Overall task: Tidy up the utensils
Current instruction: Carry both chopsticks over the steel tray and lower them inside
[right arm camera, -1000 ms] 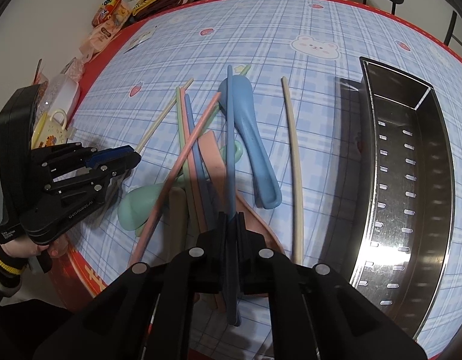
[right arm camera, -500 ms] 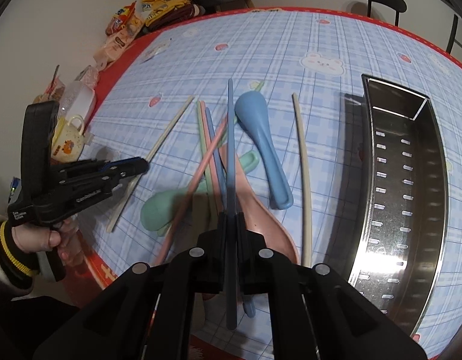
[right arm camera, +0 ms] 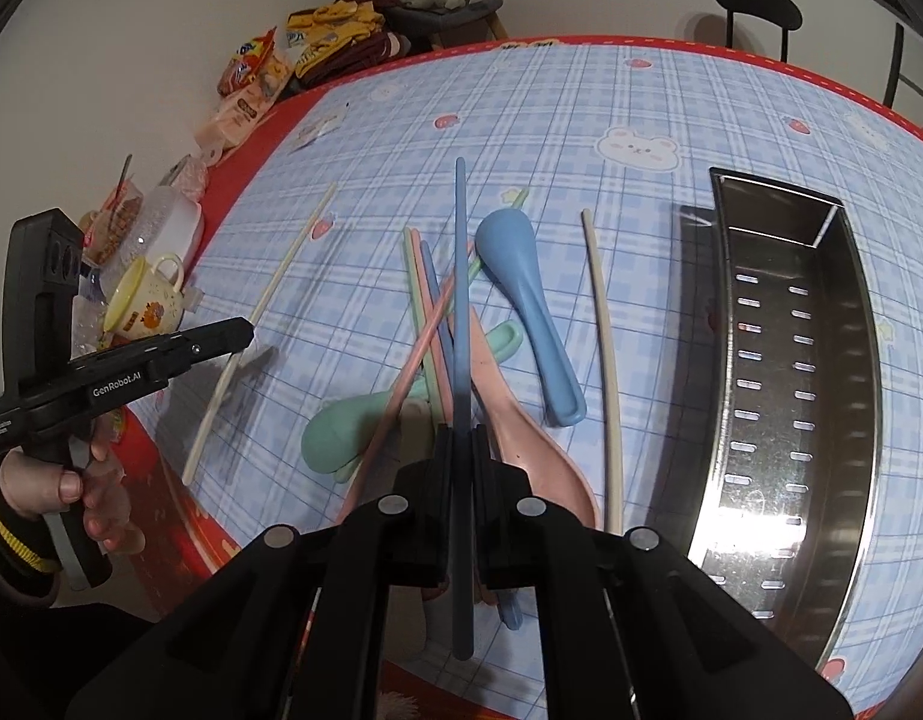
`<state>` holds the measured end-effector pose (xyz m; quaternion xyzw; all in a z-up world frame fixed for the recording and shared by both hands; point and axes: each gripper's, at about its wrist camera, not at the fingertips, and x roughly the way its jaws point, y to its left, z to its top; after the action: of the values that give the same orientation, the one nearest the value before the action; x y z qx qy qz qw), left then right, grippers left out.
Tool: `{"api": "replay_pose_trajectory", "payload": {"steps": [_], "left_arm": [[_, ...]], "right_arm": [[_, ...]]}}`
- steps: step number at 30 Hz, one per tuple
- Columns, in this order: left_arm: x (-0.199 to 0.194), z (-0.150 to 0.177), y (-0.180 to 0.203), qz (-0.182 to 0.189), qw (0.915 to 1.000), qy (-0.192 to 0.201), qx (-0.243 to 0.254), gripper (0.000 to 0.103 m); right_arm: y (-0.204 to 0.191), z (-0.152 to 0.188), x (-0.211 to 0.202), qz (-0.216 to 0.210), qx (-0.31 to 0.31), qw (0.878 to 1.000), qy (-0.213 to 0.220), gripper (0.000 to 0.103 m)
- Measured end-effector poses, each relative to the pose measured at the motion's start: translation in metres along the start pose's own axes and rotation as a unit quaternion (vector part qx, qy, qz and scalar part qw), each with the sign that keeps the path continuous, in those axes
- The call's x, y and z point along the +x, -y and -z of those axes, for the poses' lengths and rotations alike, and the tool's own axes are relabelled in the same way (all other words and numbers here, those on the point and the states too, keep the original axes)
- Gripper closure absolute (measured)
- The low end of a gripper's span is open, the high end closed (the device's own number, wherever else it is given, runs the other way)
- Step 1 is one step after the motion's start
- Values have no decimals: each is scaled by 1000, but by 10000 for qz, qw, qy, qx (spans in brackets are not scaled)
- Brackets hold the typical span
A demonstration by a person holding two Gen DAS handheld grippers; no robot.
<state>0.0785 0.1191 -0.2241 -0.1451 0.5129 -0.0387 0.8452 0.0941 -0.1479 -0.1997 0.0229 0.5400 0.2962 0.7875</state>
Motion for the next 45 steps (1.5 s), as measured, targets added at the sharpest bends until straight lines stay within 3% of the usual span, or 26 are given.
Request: {"api": "replay_pose_trajectory", "payload": {"steps": [13,24,34,39,45], "left_arm": [[-16,-11,49,61,9995,-139,260,93],[-14,-9,139,285,9953,-174,903,93],[32,-15,192,647,9963,-513,242,93],[61,-20,209,979,9920,-704,-381,93],[80,-19,213,1114,9875,-802,-773,93]], "right_arm": [[43,22,-47,-9,797,9937,789,96],[101,53,-71,105,1561,9833,930,96],[134,55,-74,-44,1794,9814,679,96],[144,51,-73,-21,1825,9818,517,96],[147,50,-72,104,1738,9840,379,96]]}}
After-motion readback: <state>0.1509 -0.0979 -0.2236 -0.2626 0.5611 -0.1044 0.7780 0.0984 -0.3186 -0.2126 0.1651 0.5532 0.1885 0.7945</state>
